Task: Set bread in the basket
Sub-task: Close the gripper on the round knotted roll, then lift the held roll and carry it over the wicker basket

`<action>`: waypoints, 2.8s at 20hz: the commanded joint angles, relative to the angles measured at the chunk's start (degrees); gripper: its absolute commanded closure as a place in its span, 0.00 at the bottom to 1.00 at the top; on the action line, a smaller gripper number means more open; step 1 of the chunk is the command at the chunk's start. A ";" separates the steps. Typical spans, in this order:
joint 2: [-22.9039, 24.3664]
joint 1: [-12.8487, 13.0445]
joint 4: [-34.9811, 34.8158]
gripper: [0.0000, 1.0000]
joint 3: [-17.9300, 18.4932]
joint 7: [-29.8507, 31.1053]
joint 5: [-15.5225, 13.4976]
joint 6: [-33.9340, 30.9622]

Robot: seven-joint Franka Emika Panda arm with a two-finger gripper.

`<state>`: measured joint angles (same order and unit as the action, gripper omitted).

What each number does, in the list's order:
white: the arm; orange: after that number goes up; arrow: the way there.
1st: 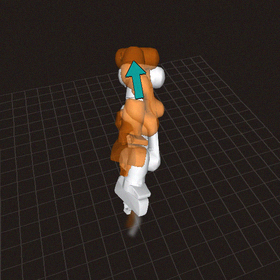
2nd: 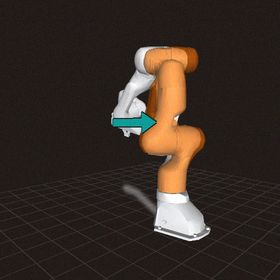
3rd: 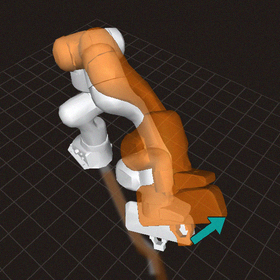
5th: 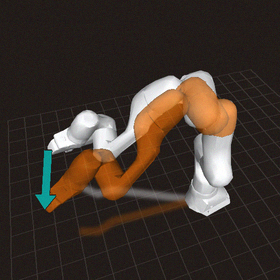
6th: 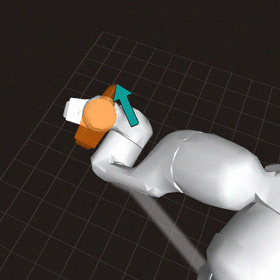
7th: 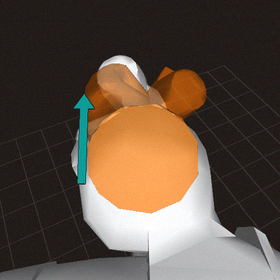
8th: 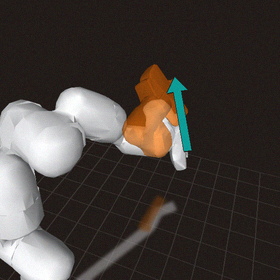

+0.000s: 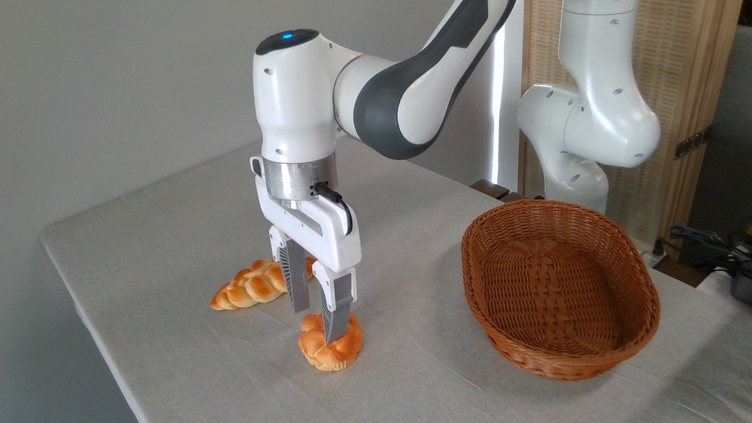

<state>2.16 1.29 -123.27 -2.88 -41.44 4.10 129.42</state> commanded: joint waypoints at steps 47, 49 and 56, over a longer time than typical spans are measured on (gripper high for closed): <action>26.72 -0.32 1.82 1.00 6.65 -28.67 4.61 -46.43; 31.12 -0.50 -2.56 1.00 7.37 -32.03 4.69 -48.56; 36.95 1.26 -17.08 0.84 8.86 -32.39 4.34 -45.58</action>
<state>38.59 1.26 -136.50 5.62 -73.17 9.28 81.69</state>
